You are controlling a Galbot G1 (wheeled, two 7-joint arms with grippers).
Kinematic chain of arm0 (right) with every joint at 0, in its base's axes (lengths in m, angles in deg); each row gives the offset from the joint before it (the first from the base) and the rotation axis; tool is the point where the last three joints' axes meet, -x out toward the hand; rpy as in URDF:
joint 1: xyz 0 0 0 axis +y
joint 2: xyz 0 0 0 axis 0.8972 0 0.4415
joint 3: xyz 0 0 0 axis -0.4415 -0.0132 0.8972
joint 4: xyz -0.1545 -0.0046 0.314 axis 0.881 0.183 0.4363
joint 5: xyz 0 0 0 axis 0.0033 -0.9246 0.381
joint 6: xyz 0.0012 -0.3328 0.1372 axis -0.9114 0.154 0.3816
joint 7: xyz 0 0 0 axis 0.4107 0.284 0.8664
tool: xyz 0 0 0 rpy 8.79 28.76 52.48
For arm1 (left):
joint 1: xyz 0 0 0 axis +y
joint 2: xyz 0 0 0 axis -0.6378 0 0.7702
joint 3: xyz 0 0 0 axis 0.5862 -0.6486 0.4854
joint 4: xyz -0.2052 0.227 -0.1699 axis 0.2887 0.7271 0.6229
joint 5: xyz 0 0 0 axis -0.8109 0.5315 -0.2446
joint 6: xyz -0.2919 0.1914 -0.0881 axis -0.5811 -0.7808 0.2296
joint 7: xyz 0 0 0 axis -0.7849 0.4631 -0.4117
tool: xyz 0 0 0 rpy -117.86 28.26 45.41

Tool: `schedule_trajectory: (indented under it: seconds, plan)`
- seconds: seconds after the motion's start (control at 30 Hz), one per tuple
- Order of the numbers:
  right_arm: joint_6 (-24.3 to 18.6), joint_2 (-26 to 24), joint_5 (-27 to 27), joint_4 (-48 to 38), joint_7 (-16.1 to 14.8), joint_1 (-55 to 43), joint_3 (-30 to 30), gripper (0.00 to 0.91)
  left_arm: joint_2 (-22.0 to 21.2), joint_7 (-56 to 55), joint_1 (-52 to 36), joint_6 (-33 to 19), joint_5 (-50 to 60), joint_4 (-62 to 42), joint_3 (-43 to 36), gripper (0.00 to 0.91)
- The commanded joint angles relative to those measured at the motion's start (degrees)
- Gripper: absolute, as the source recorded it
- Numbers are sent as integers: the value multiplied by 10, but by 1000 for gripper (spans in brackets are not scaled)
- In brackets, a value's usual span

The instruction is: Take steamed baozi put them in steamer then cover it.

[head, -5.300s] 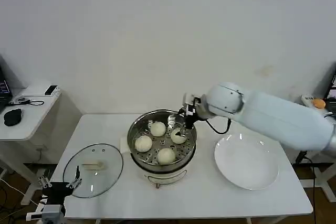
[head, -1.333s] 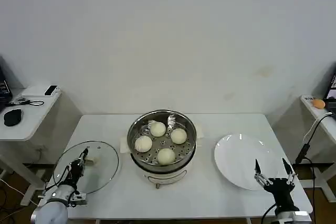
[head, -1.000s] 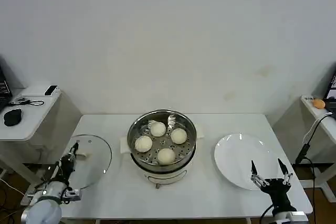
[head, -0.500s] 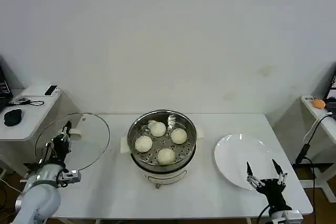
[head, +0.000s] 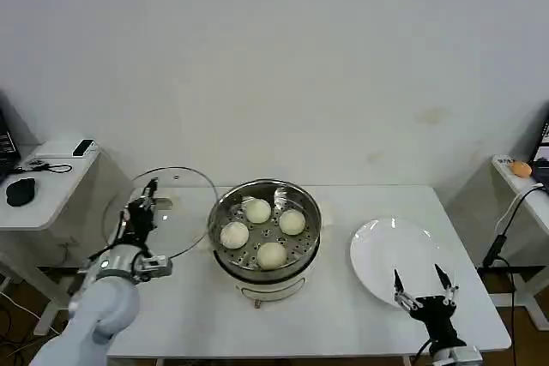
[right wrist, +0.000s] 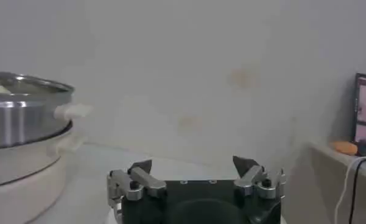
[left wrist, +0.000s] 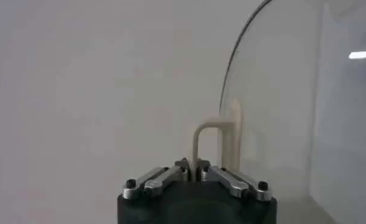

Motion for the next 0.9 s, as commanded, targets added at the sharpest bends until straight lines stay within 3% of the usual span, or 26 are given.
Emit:
schedule_trajectory:
  seconds: [0.03, 0.4, 0.9]
  plan:
    - [-3, 15, -29, -4, 0, 4, -9, 907, -34, 56, -106, 63, 14, 13, -133, 0]
    - [-2, 21, -46, -10, 2, 1, -26, 907, -99, 87, -139, 98, 47, -7, -199, 0]
    - [-2, 22, -65, -24, 5, -7, -43, 907, -143, 140, -157, 130, 142, -20, -255, 0]
